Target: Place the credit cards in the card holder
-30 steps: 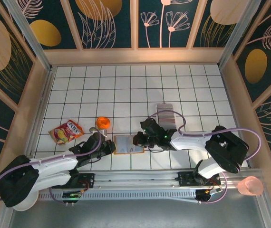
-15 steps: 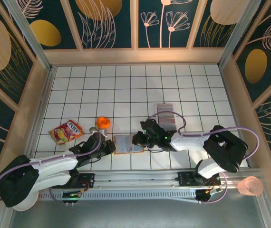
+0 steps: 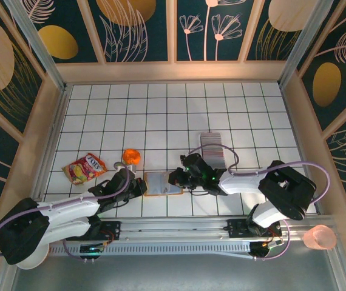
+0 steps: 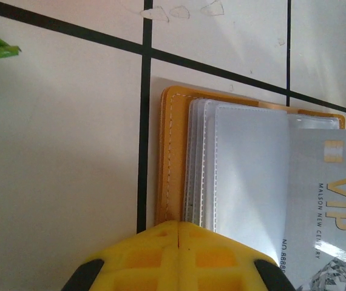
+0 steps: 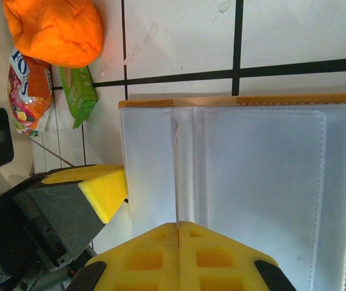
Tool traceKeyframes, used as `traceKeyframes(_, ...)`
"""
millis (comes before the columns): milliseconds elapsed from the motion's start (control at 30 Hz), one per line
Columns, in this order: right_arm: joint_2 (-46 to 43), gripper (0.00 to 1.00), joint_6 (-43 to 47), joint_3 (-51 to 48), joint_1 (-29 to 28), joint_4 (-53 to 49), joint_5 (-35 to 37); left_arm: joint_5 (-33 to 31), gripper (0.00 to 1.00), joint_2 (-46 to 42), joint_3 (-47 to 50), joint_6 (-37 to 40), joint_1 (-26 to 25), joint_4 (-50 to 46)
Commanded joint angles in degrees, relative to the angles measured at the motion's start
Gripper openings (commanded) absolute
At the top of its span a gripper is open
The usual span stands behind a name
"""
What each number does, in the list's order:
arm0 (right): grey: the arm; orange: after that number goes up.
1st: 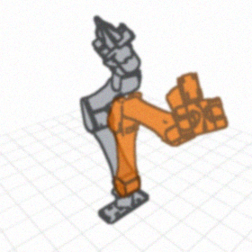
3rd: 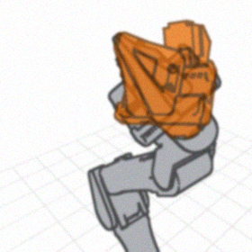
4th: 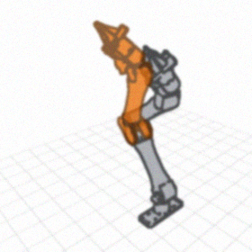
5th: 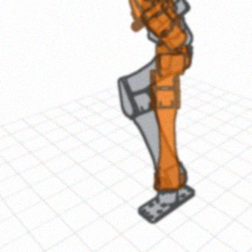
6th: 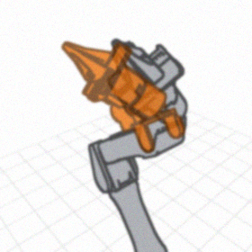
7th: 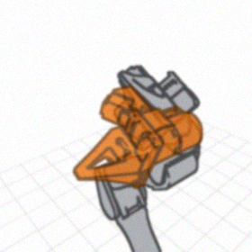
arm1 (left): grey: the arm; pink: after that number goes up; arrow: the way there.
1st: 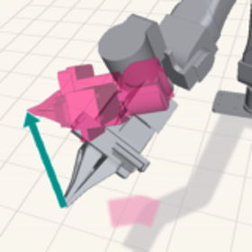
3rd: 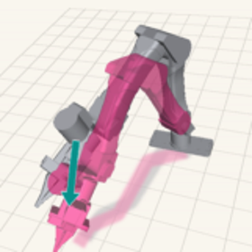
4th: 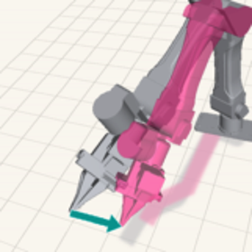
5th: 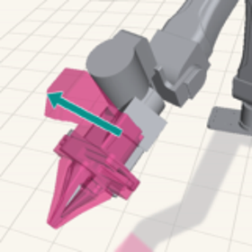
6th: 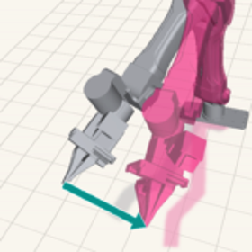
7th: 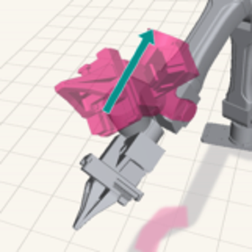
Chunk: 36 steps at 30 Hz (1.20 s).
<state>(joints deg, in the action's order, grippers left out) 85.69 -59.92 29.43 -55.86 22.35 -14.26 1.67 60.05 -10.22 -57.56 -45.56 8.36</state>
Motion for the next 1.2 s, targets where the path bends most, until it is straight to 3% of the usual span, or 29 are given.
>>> traceKeyframes(0,0.0,0.00,-1.4,-1.2,0.2,4.6,-1.1,-1.4,0.01,-0.8,-1.4,1.5,-0.4,-3.5)
traceKeyframes(400,0.3,0.00,-2.1,-2.3,0.2,7.4,-0.6,-2.7,0.18,-4.6,-2.1,2.4,-0.4,-5.4)
traceKeyframes(600,-0.4,0.00,-0.6,-2.1,0.2,4.2,1.0,-2.4,0.25,-4.8,-1.2,1.9,-0.4,-3.6)
traceKeyframes(1167,-0.2,0.00,-0.8,-3.2,0.4,5.9,4.0,-0.2,0.16,-0.6,-0.6,2.3,-0.4,-2.2)
